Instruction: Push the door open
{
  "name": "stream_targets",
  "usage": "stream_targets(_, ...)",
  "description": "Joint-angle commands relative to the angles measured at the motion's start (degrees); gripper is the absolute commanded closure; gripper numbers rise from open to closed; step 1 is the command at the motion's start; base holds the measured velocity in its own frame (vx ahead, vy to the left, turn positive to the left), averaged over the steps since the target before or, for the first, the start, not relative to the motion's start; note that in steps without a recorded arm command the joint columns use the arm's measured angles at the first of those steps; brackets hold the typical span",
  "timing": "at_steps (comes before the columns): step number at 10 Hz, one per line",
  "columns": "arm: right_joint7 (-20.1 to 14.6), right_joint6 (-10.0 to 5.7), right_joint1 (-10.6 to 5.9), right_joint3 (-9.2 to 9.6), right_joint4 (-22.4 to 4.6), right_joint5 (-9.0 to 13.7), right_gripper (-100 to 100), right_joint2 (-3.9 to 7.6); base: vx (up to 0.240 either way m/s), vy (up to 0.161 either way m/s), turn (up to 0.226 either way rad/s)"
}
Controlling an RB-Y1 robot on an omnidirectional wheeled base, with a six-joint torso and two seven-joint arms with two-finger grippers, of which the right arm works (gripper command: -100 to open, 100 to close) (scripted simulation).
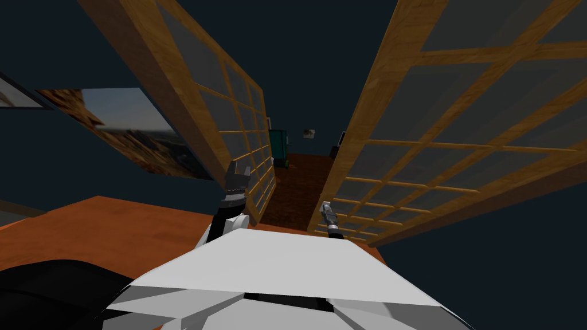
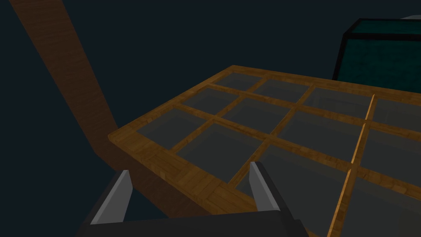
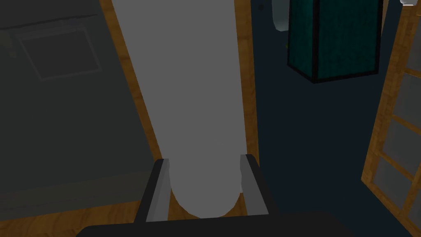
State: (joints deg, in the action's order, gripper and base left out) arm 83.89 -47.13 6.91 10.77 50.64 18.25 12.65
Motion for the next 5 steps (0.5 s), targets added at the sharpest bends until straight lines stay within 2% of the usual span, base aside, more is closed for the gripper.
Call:
stream_targets(1,-2.5,-0.40,-0.46,-0.32,-0.3,0.3,100,-0.02,0.038,-0.004,0.004)
stream_targets(5,-8.7,-0.66,-0.92,-0.94,-0.8,1.0,100,-0.36,0.037,-0.002,0.005)
